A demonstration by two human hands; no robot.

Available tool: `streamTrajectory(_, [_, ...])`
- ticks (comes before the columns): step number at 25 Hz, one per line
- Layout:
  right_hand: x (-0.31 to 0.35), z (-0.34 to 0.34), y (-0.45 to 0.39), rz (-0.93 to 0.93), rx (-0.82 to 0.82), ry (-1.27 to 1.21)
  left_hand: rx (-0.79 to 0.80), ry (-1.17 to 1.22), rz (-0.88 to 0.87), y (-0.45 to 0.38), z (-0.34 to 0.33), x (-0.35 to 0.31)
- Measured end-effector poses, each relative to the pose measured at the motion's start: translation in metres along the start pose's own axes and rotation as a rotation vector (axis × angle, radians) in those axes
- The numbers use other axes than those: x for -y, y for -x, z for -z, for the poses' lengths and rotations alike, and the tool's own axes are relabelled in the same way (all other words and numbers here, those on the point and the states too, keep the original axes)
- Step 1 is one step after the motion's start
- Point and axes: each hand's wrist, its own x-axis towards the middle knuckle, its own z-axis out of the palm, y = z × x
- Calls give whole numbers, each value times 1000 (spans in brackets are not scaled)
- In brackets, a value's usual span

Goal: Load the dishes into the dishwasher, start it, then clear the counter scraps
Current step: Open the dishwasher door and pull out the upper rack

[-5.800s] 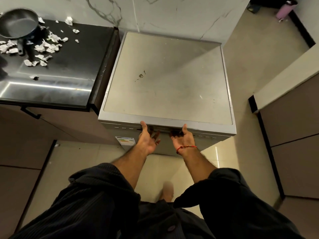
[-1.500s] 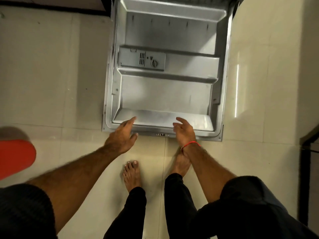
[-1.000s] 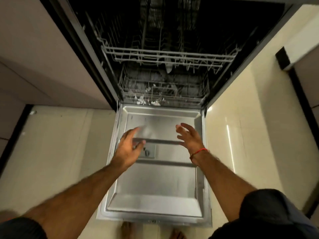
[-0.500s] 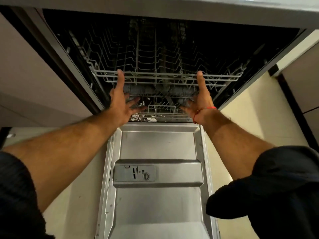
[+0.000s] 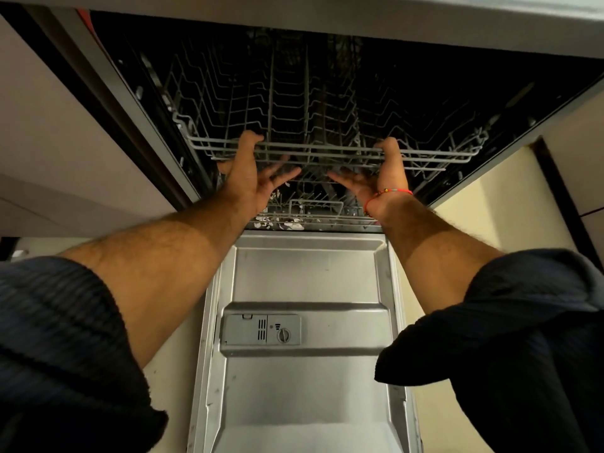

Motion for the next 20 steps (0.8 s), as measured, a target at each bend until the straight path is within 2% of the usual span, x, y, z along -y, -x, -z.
streamTrajectory(5, [-12,17,18,-6,62,9,91,-29,-1,19,13,17])
streamTrajectory(10, [-23,33,43,20,-53,18,-1,-75,-13,49,26,32])
streamTrajectory(20, [-60,76,140,-3,-124,-32,-137,-127,26,146,63,71])
